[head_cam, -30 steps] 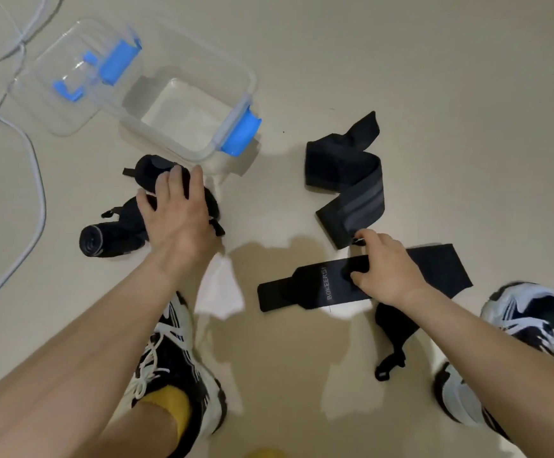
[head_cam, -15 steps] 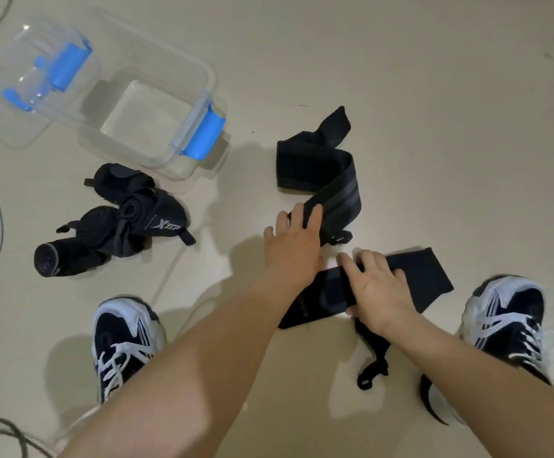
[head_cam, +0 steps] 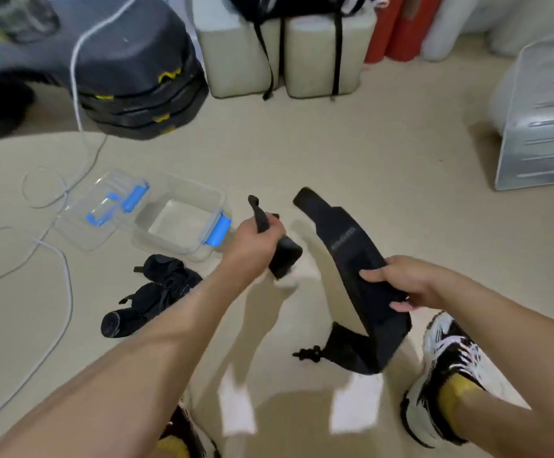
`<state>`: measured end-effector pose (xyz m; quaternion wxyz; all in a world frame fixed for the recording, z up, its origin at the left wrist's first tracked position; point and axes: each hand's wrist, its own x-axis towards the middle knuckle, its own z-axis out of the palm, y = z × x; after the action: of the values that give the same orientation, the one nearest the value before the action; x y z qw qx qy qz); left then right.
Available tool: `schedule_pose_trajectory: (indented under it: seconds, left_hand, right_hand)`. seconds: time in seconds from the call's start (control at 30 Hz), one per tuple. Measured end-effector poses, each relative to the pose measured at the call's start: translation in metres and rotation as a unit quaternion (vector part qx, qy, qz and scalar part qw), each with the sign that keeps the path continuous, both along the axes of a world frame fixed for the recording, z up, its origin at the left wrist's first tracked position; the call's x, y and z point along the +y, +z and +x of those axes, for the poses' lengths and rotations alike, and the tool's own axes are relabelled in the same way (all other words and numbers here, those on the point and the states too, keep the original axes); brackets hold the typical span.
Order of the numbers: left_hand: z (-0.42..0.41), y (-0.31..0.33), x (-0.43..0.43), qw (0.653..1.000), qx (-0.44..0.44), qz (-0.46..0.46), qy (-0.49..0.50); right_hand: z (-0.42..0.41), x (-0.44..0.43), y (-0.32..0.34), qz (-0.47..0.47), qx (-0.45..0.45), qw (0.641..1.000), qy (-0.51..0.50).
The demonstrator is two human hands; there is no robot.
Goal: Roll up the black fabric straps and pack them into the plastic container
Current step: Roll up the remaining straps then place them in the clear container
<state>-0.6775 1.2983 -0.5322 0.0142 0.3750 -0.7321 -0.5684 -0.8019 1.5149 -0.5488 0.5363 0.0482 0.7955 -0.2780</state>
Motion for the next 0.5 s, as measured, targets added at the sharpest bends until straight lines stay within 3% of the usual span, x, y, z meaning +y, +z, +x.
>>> schedule_pose_trajectory:
  seconds: [0.13,0.27,0.4,0.5]
  left_hand:
    - [0.016,0.106,0.007,0.995,0.058,-0.080,-0.024]
    - [0.045,0.185,0.029,0.985,0.100,-0.106,-0.094]
    - [0.076,0.214,0.062,0.971,0.072,-0.105,-0.203]
    - [0.082,0.206,0.077,0.976,0.075,-0.075,-0.191]
  right_hand:
    - [0.009,-0.009,0.106,-0.168,0.014,0.978,-0.120]
    - [0.036,-0.011,0.199,-0.288,0.058,0.943,-0.155]
    - [0.060,-0.009,0.247,-0.381,0.090,0.897,-0.203]
    - [0.067,-0.009,0.254,-0.431,0.064,0.858,-0.271]
